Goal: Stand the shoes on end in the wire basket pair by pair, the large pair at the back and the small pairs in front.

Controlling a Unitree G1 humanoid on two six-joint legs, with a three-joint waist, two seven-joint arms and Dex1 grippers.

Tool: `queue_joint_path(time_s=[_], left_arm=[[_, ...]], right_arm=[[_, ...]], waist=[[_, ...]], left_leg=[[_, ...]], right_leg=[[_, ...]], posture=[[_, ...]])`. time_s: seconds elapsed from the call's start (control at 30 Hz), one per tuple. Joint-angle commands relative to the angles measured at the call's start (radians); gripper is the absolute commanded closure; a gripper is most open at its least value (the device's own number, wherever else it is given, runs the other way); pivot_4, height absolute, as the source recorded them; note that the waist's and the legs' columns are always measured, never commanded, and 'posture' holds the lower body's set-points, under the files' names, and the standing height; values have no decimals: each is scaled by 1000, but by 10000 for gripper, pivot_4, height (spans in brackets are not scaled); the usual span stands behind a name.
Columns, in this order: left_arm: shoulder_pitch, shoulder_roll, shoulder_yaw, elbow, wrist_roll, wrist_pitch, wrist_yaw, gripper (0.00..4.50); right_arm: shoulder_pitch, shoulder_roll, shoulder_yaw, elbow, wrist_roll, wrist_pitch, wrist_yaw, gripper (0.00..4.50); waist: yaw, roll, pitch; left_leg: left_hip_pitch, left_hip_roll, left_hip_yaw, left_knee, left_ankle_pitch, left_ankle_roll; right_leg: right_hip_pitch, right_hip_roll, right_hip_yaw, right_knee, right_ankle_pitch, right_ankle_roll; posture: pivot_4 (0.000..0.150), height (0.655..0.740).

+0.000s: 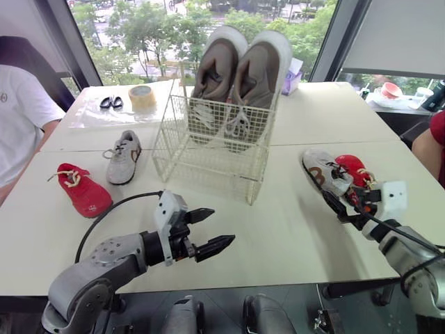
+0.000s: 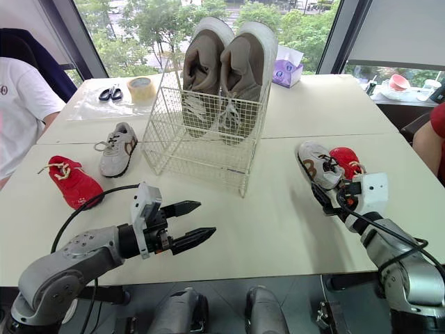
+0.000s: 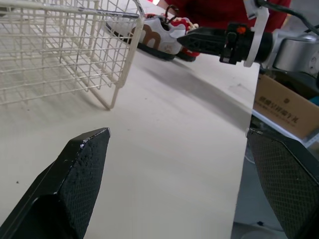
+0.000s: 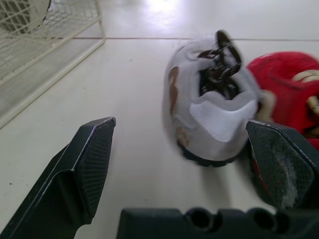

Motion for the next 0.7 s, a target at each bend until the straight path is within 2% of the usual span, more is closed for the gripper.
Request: queue_joint_path(time_s=[0.03, 0.27, 0.43, 0.7], left_arm=[[1, -1, -2, -17, 13, -21, 13, 136], [17, -1, -2, -28, 33, -24, 40, 136], [38, 0, -4, -43, 40, -26, 51, 136], [24, 14, -13, -42, 40, -8, 47, 136]], right_arm=[[-50, -15, 22, 66, -47, -39, 49, 0], [-171, 2, 43, 262, -135, -102, 66, 0], [-237, 35, 0, 321, -132, -124, 32, 0], [-351, 100, 56, 489, -190, -204, 45, 0]], waist=[[0, 0, 0], [-1, 0, 0], [1, 0, 0], [-2, 1, 0]], left_leg=[[0, 0, 0, 0, 0, 0], [0, 0, 0, 0, 0, 0], [-1, 0, 0, 0, 0, 0], [-1, 0, 0, -1, 0, 0]], right_leg=[[0, 0, 0, 0, 0, 0], [0, 0, 0, 0, 0, 0], [0, 0, 0, -1, 1, -1], [0, 0, 0, -2, 1, -2]], posture=[[1500, 7400], [1500, 7400], [1500, 7400], [1500, 7400]])
